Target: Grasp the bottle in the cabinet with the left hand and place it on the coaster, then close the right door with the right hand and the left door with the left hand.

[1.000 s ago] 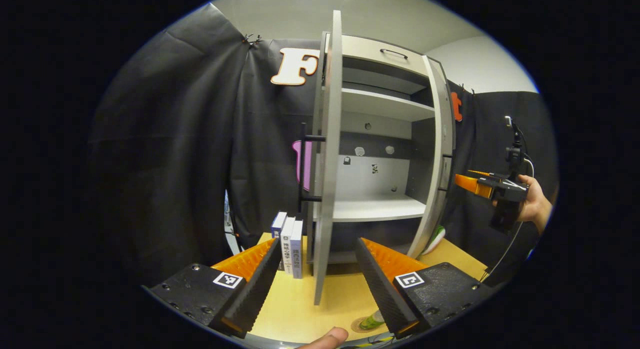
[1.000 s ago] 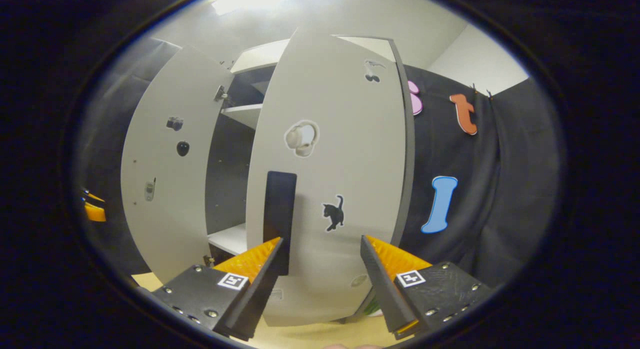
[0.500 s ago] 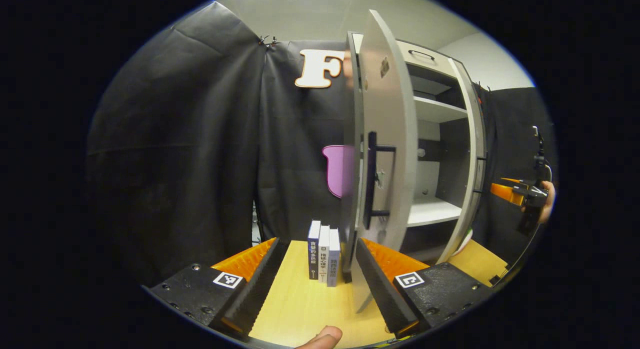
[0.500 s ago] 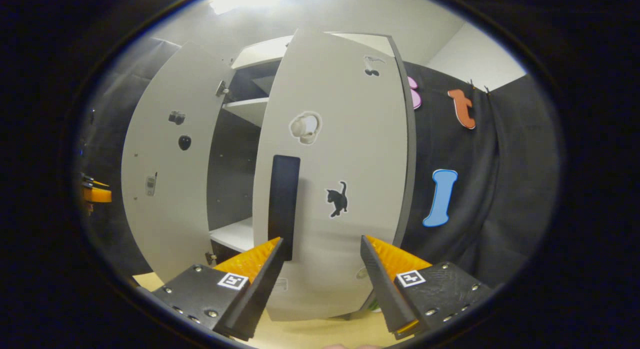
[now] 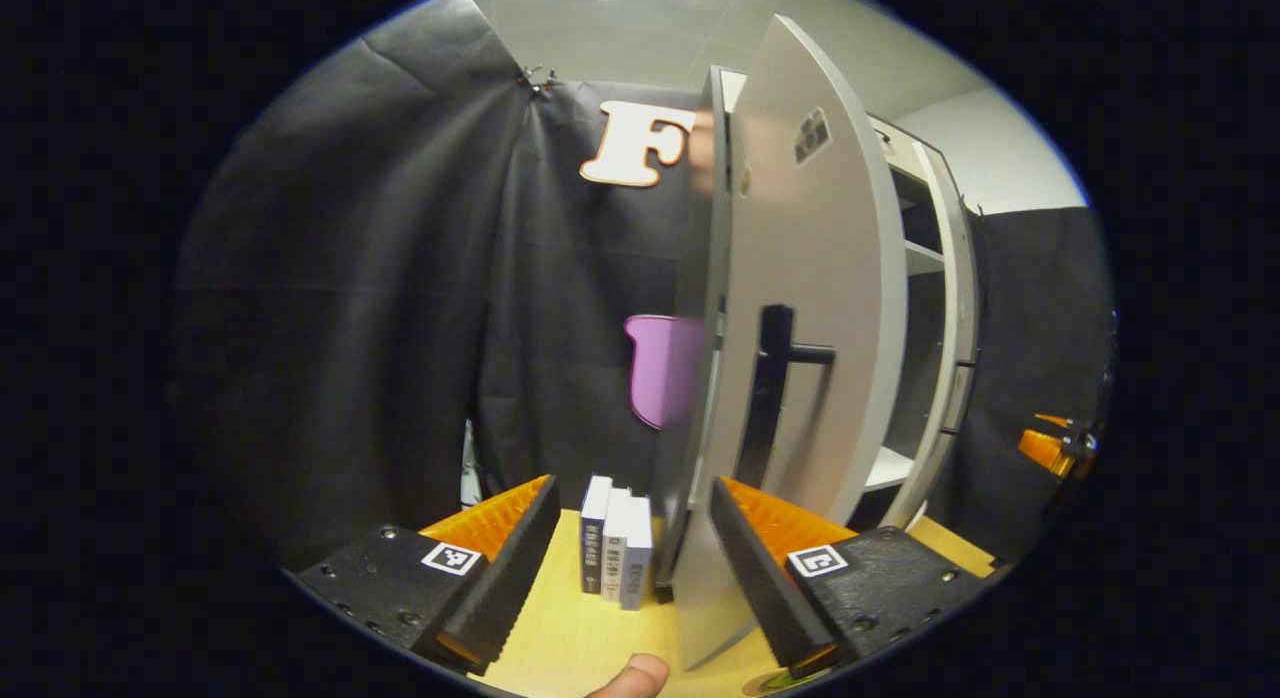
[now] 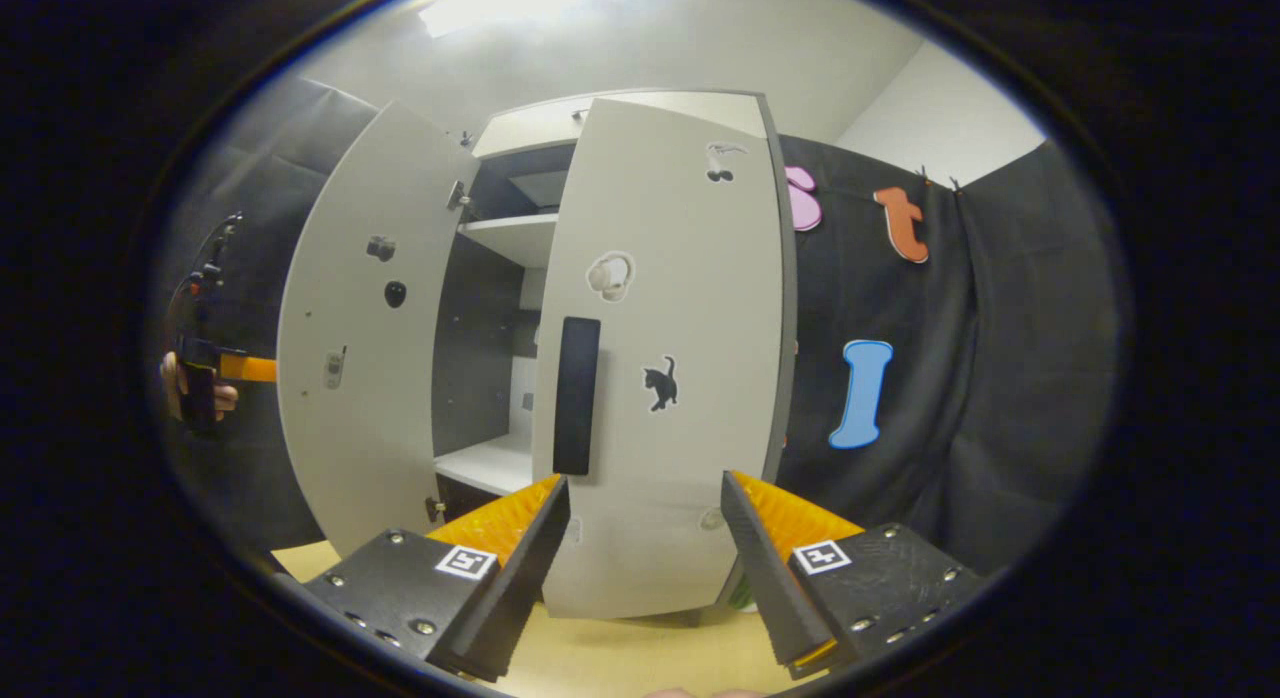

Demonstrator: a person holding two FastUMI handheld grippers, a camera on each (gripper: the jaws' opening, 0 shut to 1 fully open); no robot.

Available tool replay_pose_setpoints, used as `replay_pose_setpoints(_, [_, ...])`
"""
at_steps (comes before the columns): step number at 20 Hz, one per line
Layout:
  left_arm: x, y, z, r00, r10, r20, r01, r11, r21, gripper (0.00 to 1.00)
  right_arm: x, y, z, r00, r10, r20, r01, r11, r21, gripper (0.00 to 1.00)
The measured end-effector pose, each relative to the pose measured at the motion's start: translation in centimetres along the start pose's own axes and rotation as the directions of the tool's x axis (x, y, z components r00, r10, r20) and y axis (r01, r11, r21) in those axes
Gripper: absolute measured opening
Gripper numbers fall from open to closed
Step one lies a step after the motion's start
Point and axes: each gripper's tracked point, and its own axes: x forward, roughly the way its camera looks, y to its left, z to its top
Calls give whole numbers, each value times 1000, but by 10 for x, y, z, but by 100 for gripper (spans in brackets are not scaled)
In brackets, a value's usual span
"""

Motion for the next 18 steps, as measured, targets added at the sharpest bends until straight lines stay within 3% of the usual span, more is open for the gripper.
replay_pose_setpoints(2, [2, -19, 8, 999, -30, 12, 29, 998, 58, 87, -29, -7, -5, 1000, -22, 1, 22, 1000, 14, 95])
replay_pose_setpoints(3, [2, -28, 7, 999, -39, 11, 38, 998, 59, 94, -42, -11, -9, 999, -33, 3, 33, 999, 17, 93])
replay_pose_setpoints(6, [3, -56, 4, 999, -43, 0, 43, 997, 61, 87, -79, -25, -19, 998, -67, 3, 67, 998, 18, 92])
replay_pose_setpoints(7, [4, -67, 4, 999, -44, -4, 44, 997, 67, 92, -91, -31, -24, 997, -78, -2, 78, 997, 18, 92])
replay_pose_setpoints(10, [10, -94, 3, 999, -33, -7, 34, 995, 89, 90, -120, -46, -33, 995, -101, -25, 102, 994, 30, 92])
replay_pose_setpoints(13, [13, -116, 14, 999, -49, 18, 47, 995, 87, 87, -139, -67, -33, 988, -151, -26, 152, 988, 32, 92])
replay_pose_setpoints(18, [19, -139, 17, 996, -79, 30, 75, 991, 110, 93, -151, -78, -22, 985, -170, -17, 170, 985, 17, 89])
